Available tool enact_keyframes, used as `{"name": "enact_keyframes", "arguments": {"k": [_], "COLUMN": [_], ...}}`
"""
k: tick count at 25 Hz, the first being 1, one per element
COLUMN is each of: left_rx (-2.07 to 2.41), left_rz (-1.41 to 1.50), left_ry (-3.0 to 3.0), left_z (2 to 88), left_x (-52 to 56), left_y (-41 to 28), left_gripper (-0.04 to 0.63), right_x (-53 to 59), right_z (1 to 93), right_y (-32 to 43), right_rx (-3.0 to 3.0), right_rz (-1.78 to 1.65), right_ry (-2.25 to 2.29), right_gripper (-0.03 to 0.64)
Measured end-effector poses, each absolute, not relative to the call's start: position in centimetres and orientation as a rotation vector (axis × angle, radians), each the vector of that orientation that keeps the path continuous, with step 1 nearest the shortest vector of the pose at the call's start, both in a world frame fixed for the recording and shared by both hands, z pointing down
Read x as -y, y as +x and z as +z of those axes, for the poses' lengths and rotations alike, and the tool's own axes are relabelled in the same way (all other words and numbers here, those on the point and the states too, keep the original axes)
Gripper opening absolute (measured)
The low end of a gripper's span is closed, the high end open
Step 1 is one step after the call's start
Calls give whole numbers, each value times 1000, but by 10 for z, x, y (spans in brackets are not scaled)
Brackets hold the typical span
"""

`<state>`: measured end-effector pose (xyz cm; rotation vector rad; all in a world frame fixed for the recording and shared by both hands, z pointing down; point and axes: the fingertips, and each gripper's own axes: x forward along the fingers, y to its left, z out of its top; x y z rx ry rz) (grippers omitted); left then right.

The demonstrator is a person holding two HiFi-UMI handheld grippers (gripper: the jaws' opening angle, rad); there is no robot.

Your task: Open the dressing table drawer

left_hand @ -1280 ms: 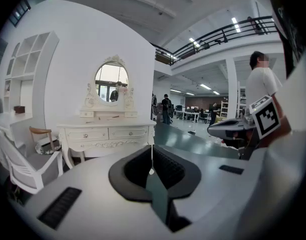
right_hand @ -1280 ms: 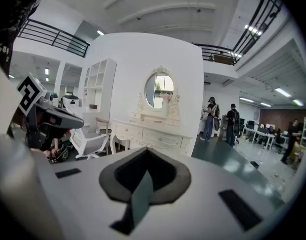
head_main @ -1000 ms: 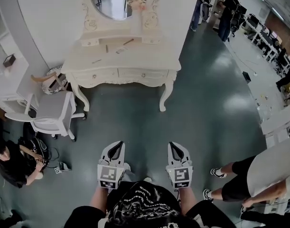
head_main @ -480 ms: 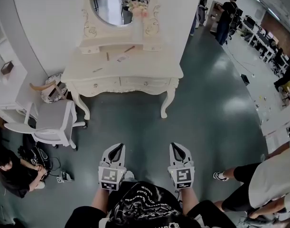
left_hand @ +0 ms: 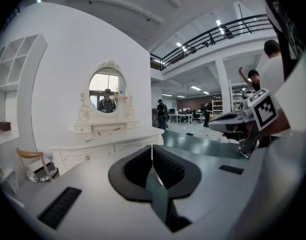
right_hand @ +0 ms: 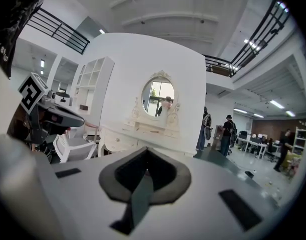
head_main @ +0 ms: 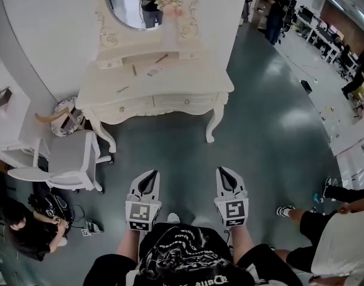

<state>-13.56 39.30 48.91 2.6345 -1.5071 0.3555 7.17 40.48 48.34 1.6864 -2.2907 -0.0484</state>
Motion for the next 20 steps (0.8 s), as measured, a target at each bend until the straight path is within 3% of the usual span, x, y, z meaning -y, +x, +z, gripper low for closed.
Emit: {"name": "enact_keyframes", "arguments": {"k": [20], "left_rx": [1531], "left_rz": [328], "left_ry": [2573], "left_z": [499], "left_x": [-327], "left_y": [-142], "left_gripper": [21], "right_x": [-336], "right_z": [493], "right_y": [77], "right_rx": [2290], "right_rz": [6], "right_ry": [1680], "right_gripper": [11]}}
